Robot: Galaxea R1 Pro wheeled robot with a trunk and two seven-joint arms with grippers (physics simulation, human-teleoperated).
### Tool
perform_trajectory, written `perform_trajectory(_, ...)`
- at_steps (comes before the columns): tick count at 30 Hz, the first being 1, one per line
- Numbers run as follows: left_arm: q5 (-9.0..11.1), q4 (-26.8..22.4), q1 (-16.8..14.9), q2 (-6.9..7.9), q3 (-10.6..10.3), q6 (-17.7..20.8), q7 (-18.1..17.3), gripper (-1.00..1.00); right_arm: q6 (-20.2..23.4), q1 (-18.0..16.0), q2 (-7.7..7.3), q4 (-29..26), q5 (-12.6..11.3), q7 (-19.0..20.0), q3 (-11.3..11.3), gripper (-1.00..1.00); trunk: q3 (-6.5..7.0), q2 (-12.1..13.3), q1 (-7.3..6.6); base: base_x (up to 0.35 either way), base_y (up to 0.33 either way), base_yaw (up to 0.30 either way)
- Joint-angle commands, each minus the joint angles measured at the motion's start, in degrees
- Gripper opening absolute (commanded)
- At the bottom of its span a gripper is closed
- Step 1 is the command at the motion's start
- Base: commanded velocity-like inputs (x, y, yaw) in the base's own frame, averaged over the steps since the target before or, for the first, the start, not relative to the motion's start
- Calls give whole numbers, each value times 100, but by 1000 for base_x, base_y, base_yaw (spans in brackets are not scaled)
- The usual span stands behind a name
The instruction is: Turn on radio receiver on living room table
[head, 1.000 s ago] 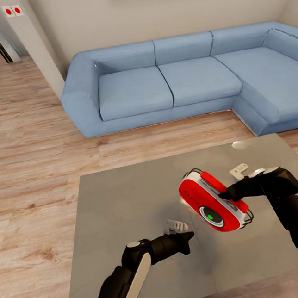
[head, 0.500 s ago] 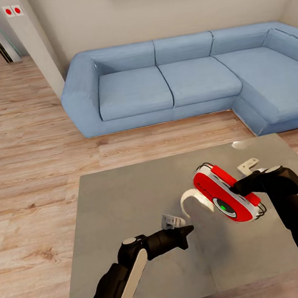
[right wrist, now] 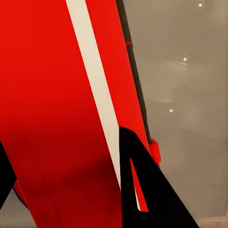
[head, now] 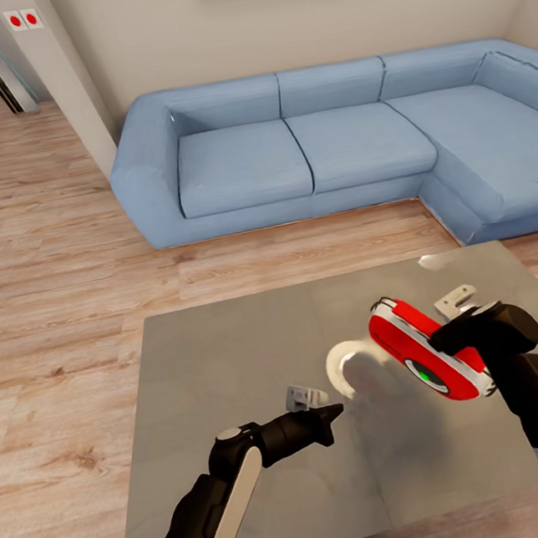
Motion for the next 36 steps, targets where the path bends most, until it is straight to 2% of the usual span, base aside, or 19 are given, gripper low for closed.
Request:
perform_trajectory(1,3,1,0,-2,1,0,0,-100,0,-2,1,1,27,36,2,-100,0,0,0,0,0,0)
perform_trajectory(6,7,7,0,0,4,0,0,-100,0,-2,5,7,73,366,27,-100,0,0,0,0,0,0)
perform_trajectory(9,10,12,0,1,9,0,0,-100,0,-2,9,8,86,425,38,-100,0,0,0,0,0,0)
perform_trajectory(23,20,31,0,-8,13,0,8,-100,0,-2,15,36,77,471,38,-100,0,0,0,0,0,0)
perform_trajectory(33,20,32,1,-8,15,0,17,-100,0,-2,30,520,36,411,19,-100,0,0,0,0,0,0)
perform_trajectory(36,20,32,1,-8,14,0,18,-100,-43,-2,108,577,25,404,13,-100,0,0,0,0,0,0)
